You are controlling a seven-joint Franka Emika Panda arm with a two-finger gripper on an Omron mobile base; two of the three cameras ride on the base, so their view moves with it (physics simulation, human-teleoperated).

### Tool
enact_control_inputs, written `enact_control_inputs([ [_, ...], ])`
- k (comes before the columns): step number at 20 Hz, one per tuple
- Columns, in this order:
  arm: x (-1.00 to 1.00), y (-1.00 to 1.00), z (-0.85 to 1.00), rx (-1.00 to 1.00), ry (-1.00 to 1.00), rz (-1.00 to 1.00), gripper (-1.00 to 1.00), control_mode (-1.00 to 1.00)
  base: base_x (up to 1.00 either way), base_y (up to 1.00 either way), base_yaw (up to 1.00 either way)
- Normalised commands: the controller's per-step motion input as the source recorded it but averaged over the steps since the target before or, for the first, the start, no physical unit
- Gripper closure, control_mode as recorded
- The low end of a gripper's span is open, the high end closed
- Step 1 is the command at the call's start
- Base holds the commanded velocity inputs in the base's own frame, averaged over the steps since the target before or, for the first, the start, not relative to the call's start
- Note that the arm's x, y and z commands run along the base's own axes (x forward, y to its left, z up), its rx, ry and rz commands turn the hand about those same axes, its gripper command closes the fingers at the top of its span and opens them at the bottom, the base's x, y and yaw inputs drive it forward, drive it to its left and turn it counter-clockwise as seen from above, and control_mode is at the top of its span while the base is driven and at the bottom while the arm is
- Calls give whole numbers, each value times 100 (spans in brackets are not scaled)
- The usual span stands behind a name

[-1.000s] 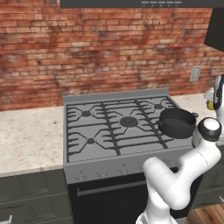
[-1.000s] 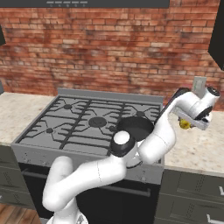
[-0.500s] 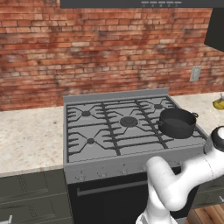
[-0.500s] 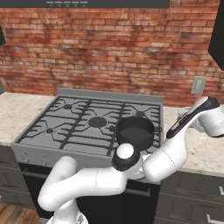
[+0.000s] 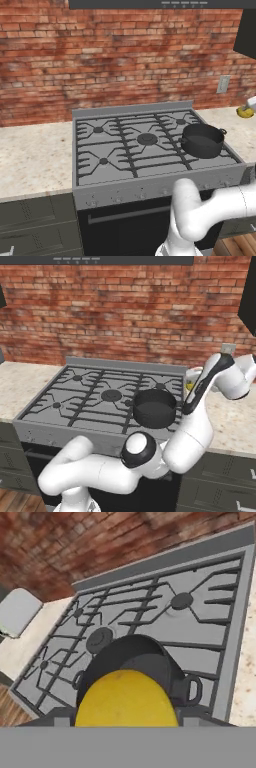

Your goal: Turn on the burner for the pot on the stove. Wait thirty seconds for the pot to heat up. Then add the lemon to the pot.

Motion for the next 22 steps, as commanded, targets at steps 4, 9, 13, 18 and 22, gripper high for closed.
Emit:
enact_control_inputs([
  [4,0,100,25,-52,25,0,100,-100,0,0,0],
  [9,0,98,0,-55,22,-4,100,-100,0,0,0],
  [13,0,80,0,-44,11,-8,100,-100,0,0,0],
  [18,0,1,0,-1,0,0,100,-100,0,0,0],
  [22,0,0,-1,0,0,0,100,-100,0,0,0],
])
